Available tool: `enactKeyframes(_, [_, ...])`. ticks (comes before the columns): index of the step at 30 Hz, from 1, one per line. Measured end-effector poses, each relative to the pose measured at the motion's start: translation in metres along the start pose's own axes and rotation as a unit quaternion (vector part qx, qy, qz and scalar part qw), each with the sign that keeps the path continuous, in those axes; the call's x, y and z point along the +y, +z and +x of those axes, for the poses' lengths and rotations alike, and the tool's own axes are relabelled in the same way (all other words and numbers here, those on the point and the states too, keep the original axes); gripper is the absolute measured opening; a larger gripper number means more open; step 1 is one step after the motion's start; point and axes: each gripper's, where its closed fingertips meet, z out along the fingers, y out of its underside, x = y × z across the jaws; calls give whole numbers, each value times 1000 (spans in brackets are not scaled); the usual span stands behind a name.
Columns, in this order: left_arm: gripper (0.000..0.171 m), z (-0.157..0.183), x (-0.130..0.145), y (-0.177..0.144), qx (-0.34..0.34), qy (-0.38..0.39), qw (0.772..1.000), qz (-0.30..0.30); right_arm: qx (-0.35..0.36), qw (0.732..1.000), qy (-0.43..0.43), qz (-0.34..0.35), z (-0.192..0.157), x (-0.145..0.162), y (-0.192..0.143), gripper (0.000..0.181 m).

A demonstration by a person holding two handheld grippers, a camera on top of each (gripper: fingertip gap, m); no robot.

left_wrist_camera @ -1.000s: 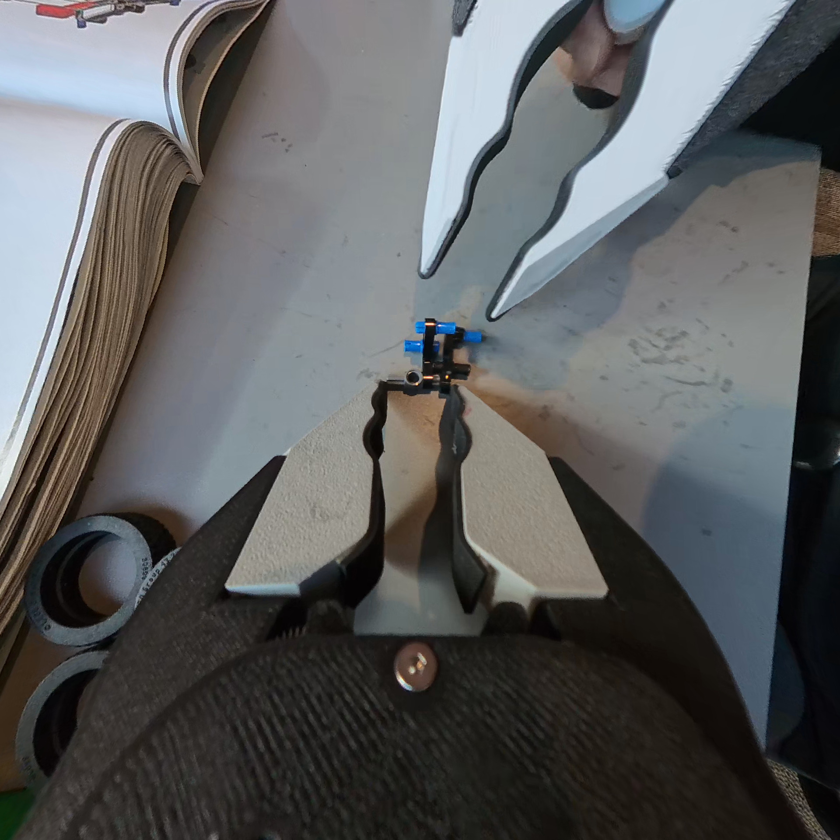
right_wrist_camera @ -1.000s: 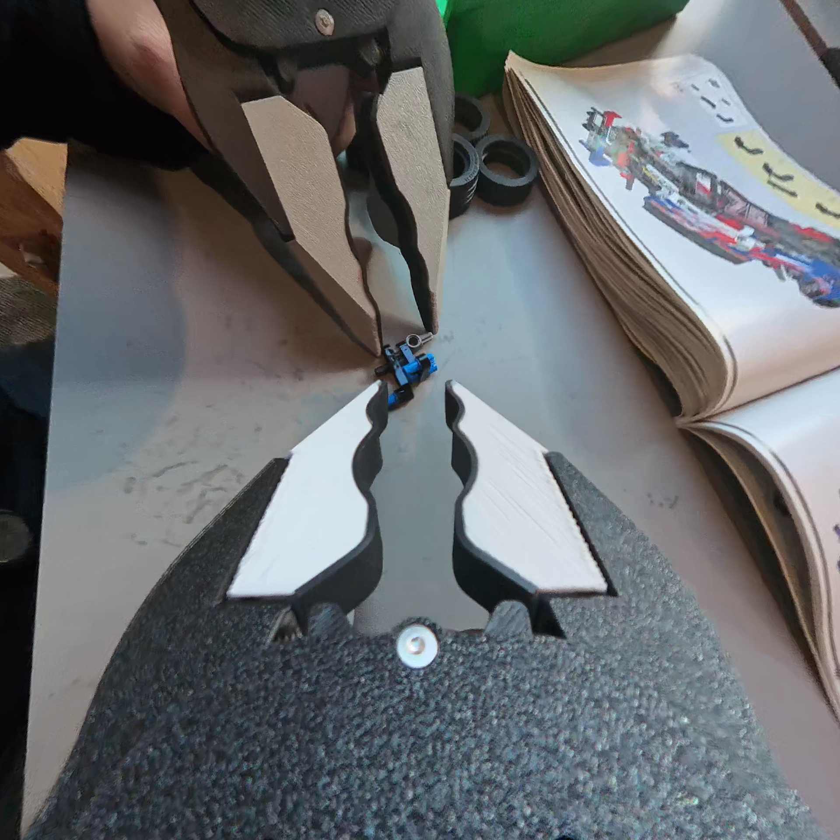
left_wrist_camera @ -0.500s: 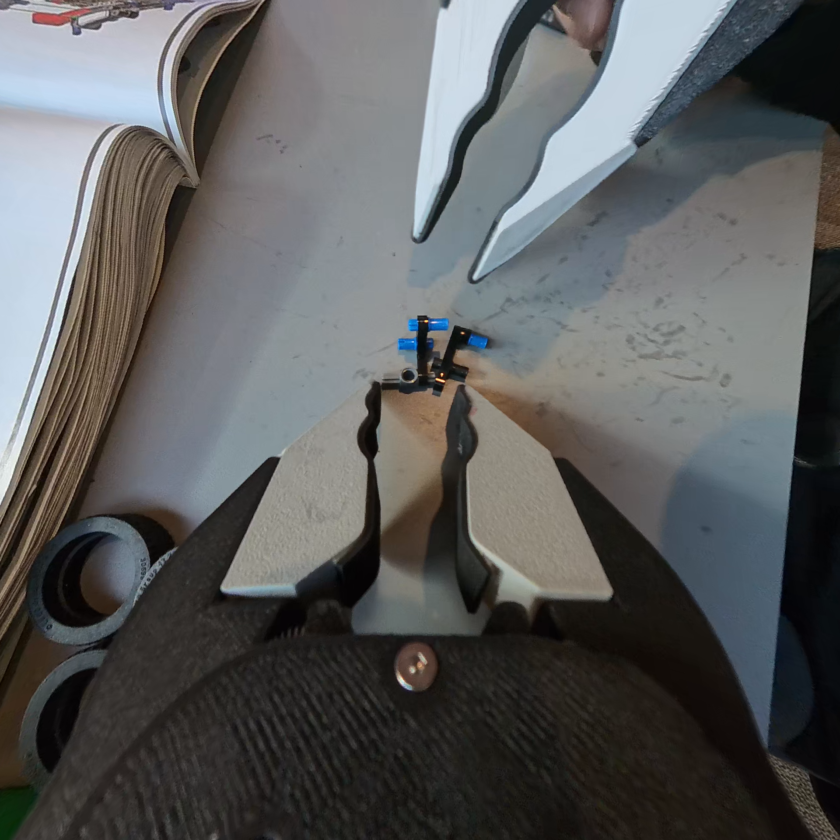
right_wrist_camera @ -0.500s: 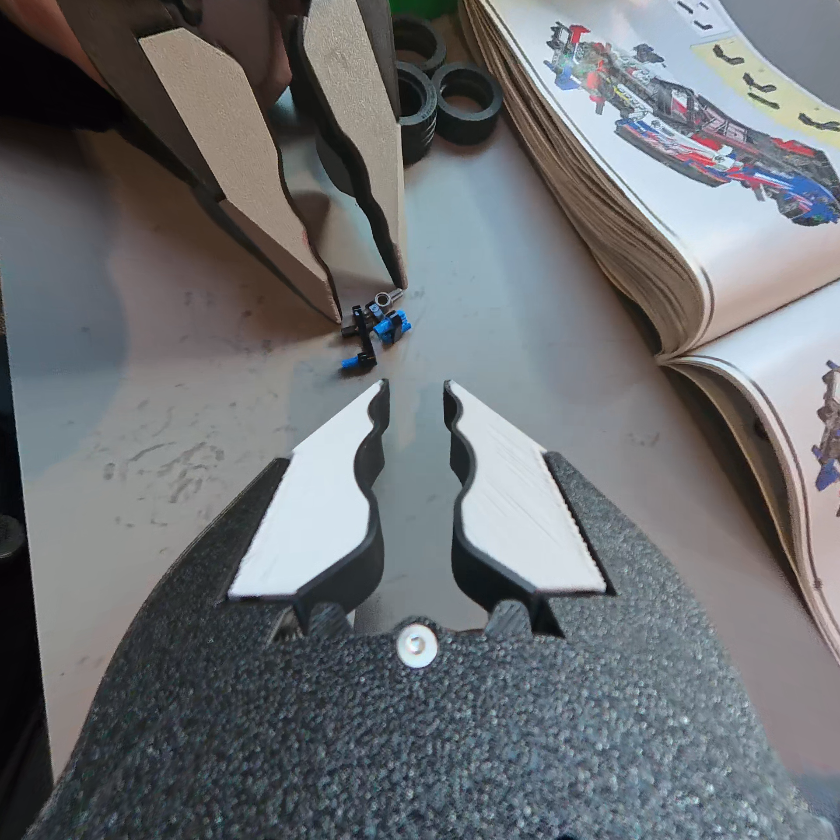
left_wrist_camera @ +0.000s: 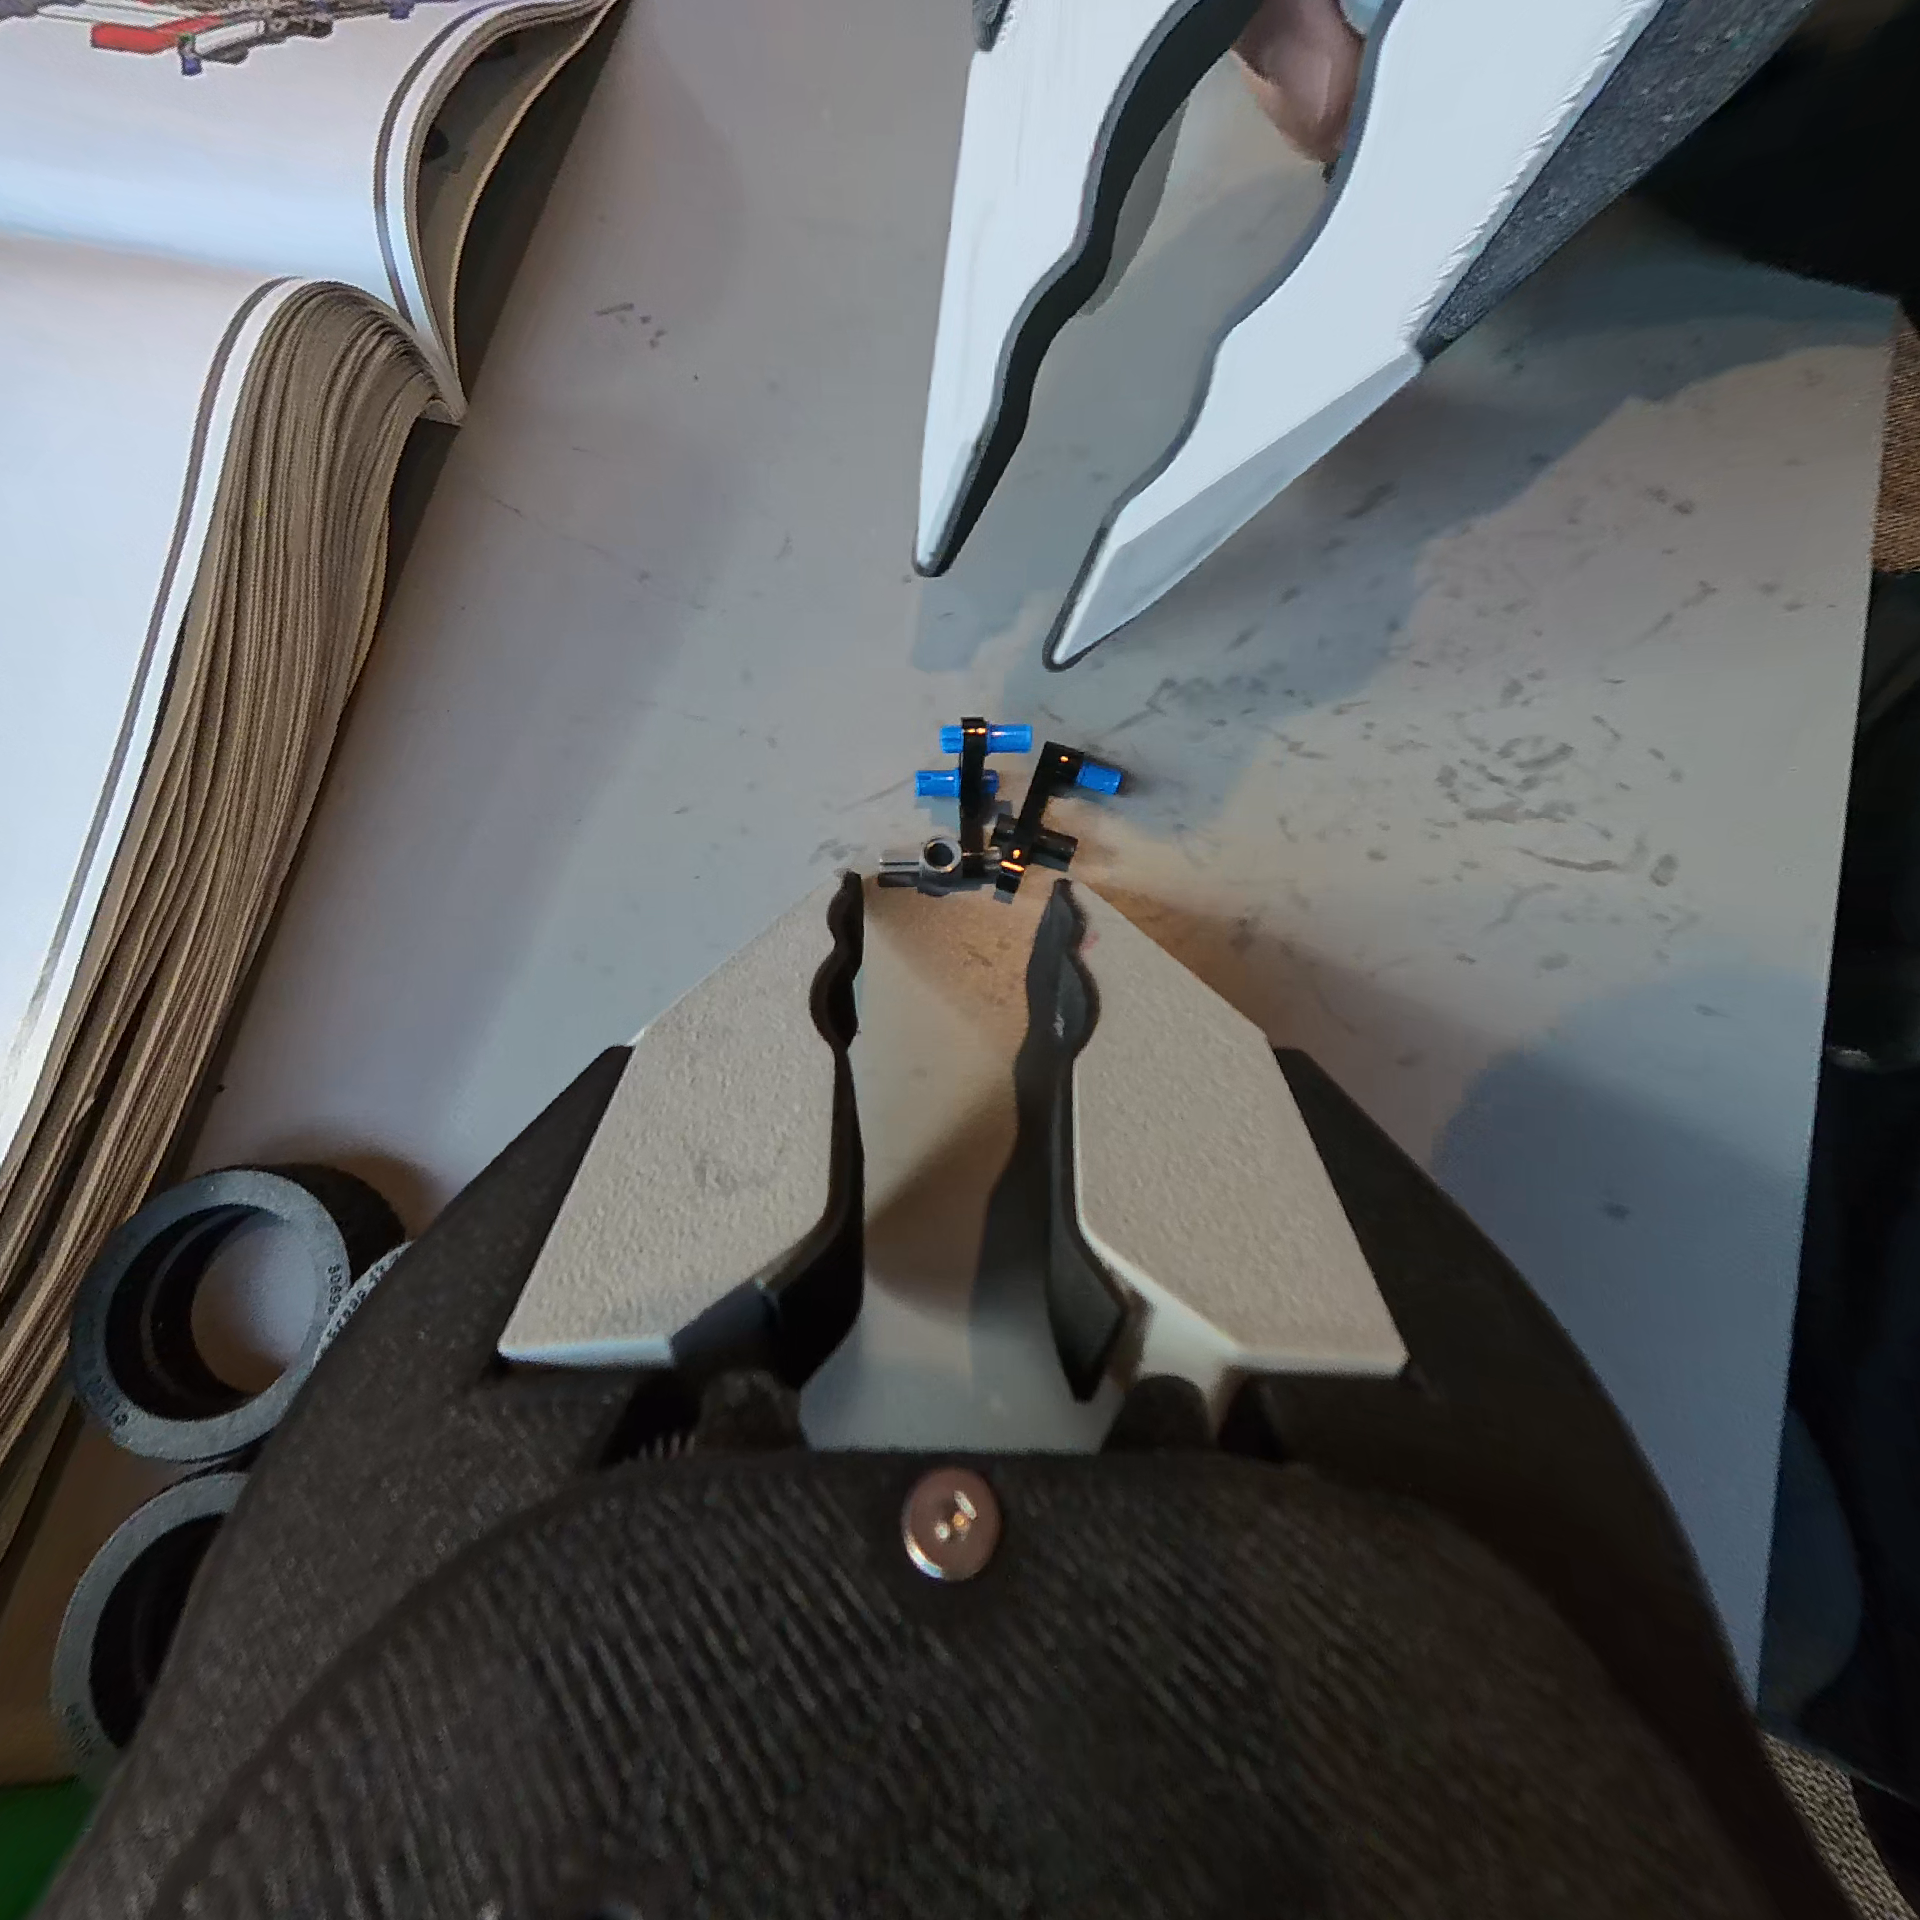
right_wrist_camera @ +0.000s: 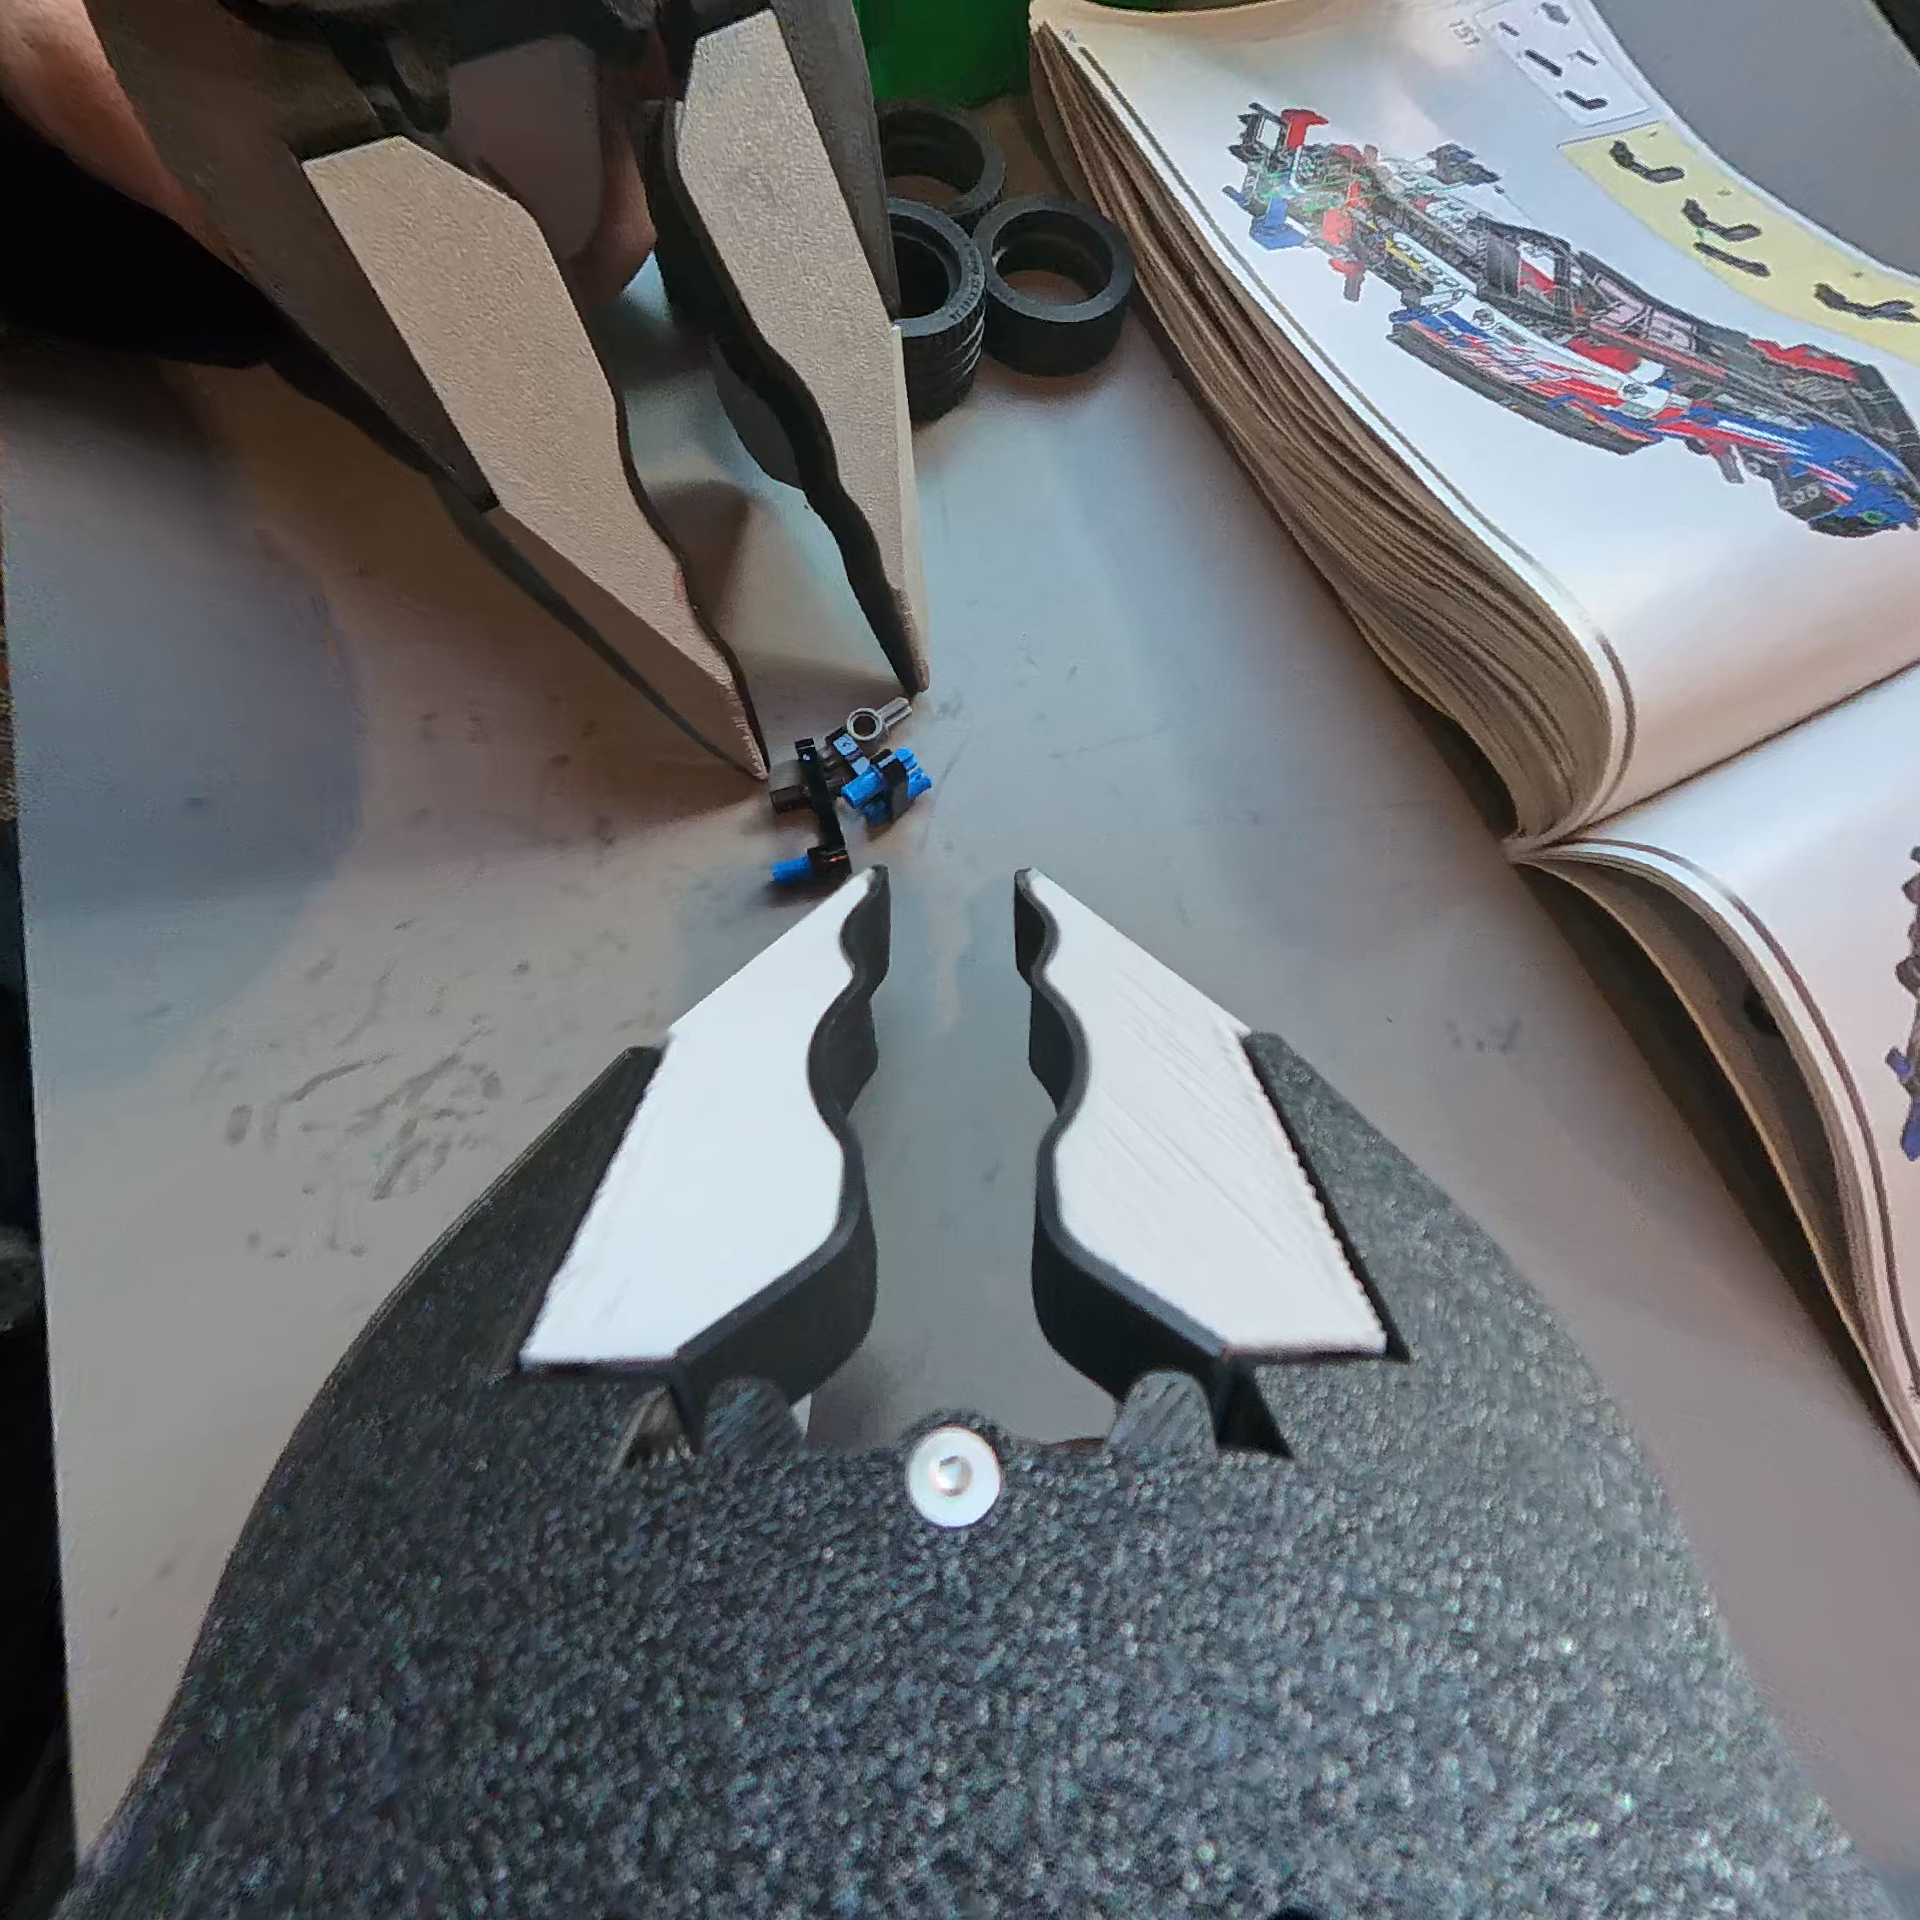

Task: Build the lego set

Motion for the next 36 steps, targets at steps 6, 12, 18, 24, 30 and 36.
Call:
enactKeyframes(6, [37, -1, 0, 0, 0, -5, 1000, 0, -8, 1000, -13, 11, -4, 1, 5, 23])
enactKeyframes(12, [39, -2, 1, 0, -3, -3, 1000, 0, 27, 998, -3, 53, 2, -10, 3, 23])
enactKeyframes(18, [40, -1, 1, 0, 2, -6, 1000, 0, 22, 998, 13, 58, 4, -10, 2, 23])
enactKeyframes(24, [41, -1, 0, 0, 3, -5, 1000, 0, 14, 997, 28, 65, 4, -12, 2, 23])
enactKeyframes(30, [41, -1, 0, 0, 3, -4, 1000, 0, 16, 997, 34, 67, 5, -12, 2, 23])
enactKeyframes(36, [41, -1, 1, 1, 3, -5, 1000, 0, 18, 997, 41, 67, 7, -12, 2, 23])
